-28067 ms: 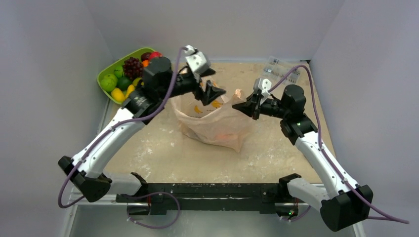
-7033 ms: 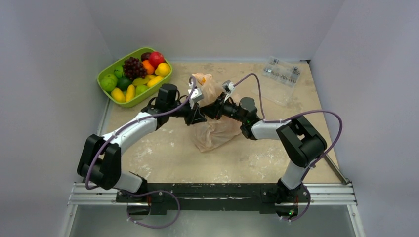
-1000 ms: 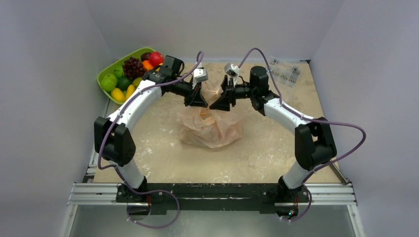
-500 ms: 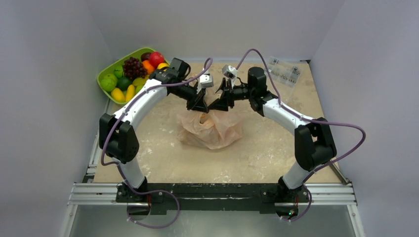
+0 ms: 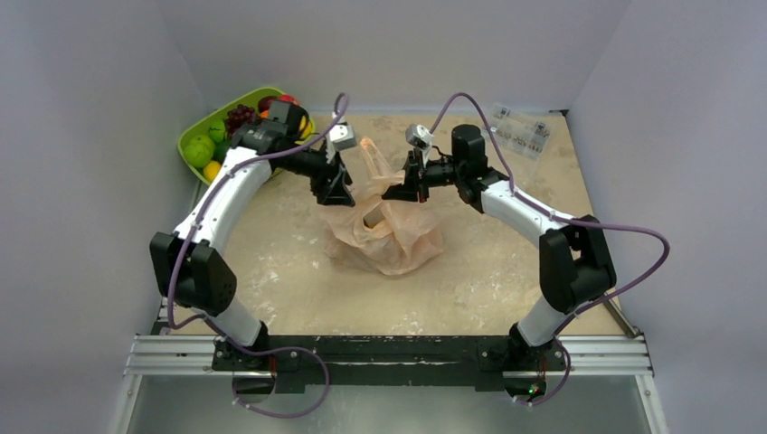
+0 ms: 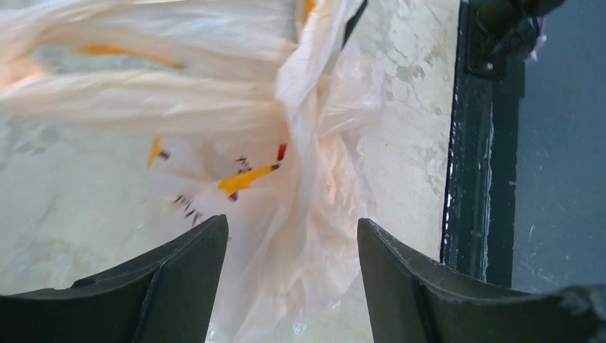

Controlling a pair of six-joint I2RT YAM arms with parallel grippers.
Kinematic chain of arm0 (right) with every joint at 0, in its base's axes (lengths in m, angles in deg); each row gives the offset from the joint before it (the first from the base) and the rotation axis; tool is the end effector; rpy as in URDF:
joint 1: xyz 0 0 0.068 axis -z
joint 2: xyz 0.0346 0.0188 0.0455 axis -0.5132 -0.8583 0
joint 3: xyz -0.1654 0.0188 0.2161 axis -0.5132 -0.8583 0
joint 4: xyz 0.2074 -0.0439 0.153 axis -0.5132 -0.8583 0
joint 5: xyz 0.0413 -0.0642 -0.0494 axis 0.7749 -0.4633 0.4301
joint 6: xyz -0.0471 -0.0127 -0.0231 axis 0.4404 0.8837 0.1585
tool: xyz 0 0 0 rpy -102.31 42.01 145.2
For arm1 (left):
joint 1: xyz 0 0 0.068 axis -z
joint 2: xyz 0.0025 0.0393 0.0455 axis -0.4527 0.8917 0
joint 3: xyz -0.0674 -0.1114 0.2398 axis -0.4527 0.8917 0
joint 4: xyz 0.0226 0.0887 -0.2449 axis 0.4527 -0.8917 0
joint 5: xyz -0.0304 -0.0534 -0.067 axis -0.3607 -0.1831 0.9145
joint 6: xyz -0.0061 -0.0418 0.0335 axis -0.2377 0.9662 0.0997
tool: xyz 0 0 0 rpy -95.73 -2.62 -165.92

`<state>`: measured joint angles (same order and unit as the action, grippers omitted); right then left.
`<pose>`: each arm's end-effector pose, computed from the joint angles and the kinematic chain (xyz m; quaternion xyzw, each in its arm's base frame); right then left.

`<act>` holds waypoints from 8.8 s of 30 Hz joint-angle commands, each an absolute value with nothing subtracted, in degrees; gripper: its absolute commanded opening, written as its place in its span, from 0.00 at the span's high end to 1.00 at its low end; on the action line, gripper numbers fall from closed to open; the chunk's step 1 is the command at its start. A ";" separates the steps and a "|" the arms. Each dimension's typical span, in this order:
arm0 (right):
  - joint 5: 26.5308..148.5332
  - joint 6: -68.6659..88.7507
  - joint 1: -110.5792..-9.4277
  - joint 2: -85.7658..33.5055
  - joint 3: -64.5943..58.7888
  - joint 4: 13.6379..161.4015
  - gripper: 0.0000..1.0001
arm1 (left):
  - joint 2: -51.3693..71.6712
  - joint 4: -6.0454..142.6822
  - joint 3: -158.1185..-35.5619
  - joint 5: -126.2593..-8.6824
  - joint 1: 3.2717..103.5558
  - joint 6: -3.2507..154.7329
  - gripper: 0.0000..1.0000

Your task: Place the fake fruits into the plastic bag and tie a complex knot

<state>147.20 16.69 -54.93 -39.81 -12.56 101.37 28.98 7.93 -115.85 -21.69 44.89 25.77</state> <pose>0.3245 0.1809 0.2876 -0.4652 0.5789 0.5370 0.3999 0.3078 -0.1301 0.3404 0.5068 0.7077 -0.3941 0.2950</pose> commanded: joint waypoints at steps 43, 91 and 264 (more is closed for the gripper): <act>136.36 -4.47 -55.24 -44.45 -11.09 114.36 1.00 | 15.12 20.43 -105.16 -30.29 54.00 40.12 1.00; 137.06 2.28 -56.15 -34.28 -22.10 104.22 1.00 | 27.75 78.95 -84.88 -47.32 51.82 89.16 1.00; 131.90 15.14 -44.64 -34.53 -7.88 60.83 0.17 | 50.58 98.84 -93.18 -7.66 52.67 111.66 1.00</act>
<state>133.23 11.19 -45.82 -37.49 -8.37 67.86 50.36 95.67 -91.52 -8.47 52.50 111.16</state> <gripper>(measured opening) 0.870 0.011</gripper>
